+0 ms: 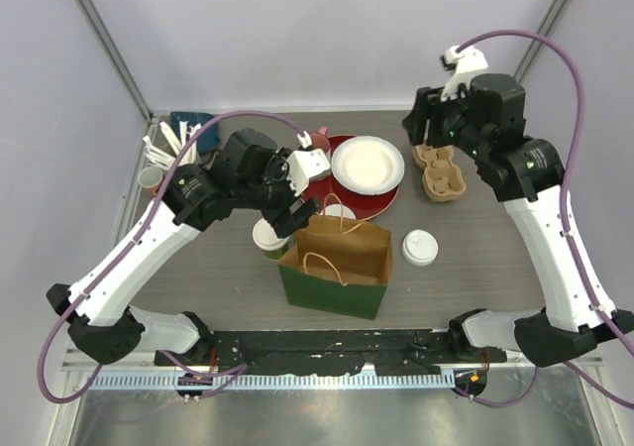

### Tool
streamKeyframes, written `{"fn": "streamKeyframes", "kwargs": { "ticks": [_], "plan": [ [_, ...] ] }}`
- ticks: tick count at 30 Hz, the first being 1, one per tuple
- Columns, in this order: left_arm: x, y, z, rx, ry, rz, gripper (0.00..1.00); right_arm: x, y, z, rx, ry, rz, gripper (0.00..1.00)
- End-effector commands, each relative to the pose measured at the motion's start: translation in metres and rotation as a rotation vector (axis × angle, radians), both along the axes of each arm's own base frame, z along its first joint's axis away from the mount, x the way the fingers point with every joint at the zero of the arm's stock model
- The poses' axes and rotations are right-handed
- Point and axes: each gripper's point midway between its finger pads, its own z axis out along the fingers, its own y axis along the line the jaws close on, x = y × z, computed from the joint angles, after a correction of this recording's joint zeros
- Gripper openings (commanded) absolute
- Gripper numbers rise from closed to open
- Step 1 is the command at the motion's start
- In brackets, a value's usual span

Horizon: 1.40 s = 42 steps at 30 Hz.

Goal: Pack the takeout coffee

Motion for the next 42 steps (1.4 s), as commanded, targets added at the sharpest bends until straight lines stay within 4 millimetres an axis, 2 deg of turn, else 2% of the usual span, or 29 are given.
{"fn": "streamKeyframes", "kwargs": {
  "ticks": [1, 2, 3, 4, 5, 6, 7, 8, 9, 10, 11, 12, 13, 14, 17, 18, 20, 21, 22, 24, 26, 32, 34, 35, 36, 38, 39, 40, 42],
  "plan": [
    [0.011, 0.010, 0.015, -0.012, -0.027, 0.049, 0.81, 0.043, -0.067, -0.002, 0.130, 0.001, -0.349, 0.60],
    [0.013, 0.013, 0.016, -0.015, -0.022, 0.057, 0.81, 0.052, -0.075, -0.010, 0.144, 0.018, -0.381, 0.60],
    [0.013, 0.014, 0.017, -0.015, -0.016, 0.054, 0.81, 0.065, -0.093, -0.022, 0.150, 0.041, -0.441, 0.61],
    [0.011, 0.017, 0.016, -0.009, -0.005, 0.051, 0.81, 0.073, -0.100, -0.042, 0.172, 0.086, -0.483, 0.66],
    [0.013, 0.019, 0.021, -0.015, -0.008, 0.057, 0.81, 0.080, -0.110, -0.048, 0.171, 0.087, -0.524, 0.67],
    [0.011, 0.020, 0.023, -0.017, -0.008, 0.040, 0.81, 0.085, -0.115, -0.056, 0.158, 0.102, -0.534, 0.68],
    [0.006, 0.023, 0.022, -0.005, 0.006, 0.032, 0.81, 0.094, -0.120, -0.073, 0.124, 0.131, -0.534, 0.71],
    [0.005, 0.025, 0.025, -0.005, -0.001, 0.027, 0.81, 0.100, -0.123, -0.077, 0.091, 0.127, -0.520, 0.73],
    [0.002, 0.027, 0.025, 0.004, 0.007, 0.018, 0.81, 0.105, -0.118, -0.086, 0.097, 0.153, -0.471, 0.75],
    [0.001, 0.028, 0.027, 0.003, 0.008, 0.020, 0.81, 0.115, -0.131, -0.102, 0.114, 0.198, -0.481, 0.76],
    [0.000, 0.029, 0.027, 0.006, 0.010, 0.019, 0.81, 0.119, -0.124, -0.110, 0.180, 0.241, -0.458, 0.76],
    [-0.001, 0.030, 0.025, 0.016, 0.024, 0.021, 0.81, 0.130, -0.144, -0.132, 0.248, 0.314, -0.488, 0.75],
    [-0.001, 0.029, 0.023, 0.019, 0.030, 0.021, 0.81, 0.131, -0.148, -0.139, 0.275, 0.343, -0.528, 0.73],
    [-0.001, 0.029, 0.022, 0.023, 0.038, 0.023, 0.82, 0.132, -0.162, -0.146, 0.253, 0.348, -0.606, 0.72],
    [0.003, 0.029, 0.017, 0.054, 0.065, 0.042, 0.81, 0.133, -0.166, -0.173, 0.281, 0.408, -0.686, 0.71],
    [0.006, 0.030, 0.025, 0.047, 0.049, 0.052, 0.81, 0.133, -0.172, -0.179, 0.267, 0.413, -0.721, 0.71],
    [0.010, 0.027, 0.021, 0.077, 0.078, 0.050, 0.80, 0.133, -0.176, -0.183, 0.269, 0.411, -0.754, 0.71],
    [0.013, 0.024, 0.032, 0.063, 0.058, 0.042, 0.79, 0.131, -0.181, -0.192, 0.263, 0.415, -0.787, 0.71],
    [0.014, 0.022, 0.034, 0.067, 0.051, 0.028, 0.78, 0.135, -0.183, -0.190, 0.280, 0.388, -0.800, 0.71],
    [0.017, 0.021, 0.040, 0.072, 0.024, 0.001, 0.78, 0.131, -0.185, -0.198, 0.328, 0.387, -0.854, 0.71],
    [0.016, 0.021, 0.046, 0.069, -0.012, -0.041, 0.79, 0.130, -0.185, -0.196, 0.365, 0.373, -0.879, 0.71],
    [0.008, -0.001, 0.064, -0.081, 0.006, -0.093, 0.79, 0.116, -0.185, -0.210, 0.423, 0.427, -0.955, 0.71],
    [0.008, 0.002, 0.063, -0.116, -0.017, -0.101, 0.79, 0.115, -0.185, -0.209, 0.419, 0.422, -0.953, 0.71],
    [0.014, 0.000, 0.071, -0.147, -0.077, -0.103, 0.80, 0.114, -0.181, -0.209, 0.426, 0.424, -0.931, 0.71],
    [0.020, 0.006, 0.060, -0.118, -0.101, -0.089, 0.80, 0.112, -0.180, -0.214, 0.418, 0.427, -0.917, 0.71],
    [0.022, 0.013, 0.075, -0.157, -0.179, -0.050, 0.83, 0.107, -0.183, -0.211, 0.412, 0.413, -0.934, 0.71],
    [0.023, 0.018, 0.074, -0.159, -0.165, -0.030, 0.83, 0.101, -0.182, -0.218, 0.415, 0.433, -0.937, 0.71],
    [0.022, 0.018, 0.068, -0.147, -0.125, -0.035, 0.84, 0.098, -0.180, -0.214, 0.433, 0.417, -0.929, 0.71],
    [0.014, 0.027, 0.059, -0.095, -0.044, -0.024, 0.84, 0.089, -0.178, -0.224, 0.455, 0.447, -0.953, 0.71]
  ]
}}
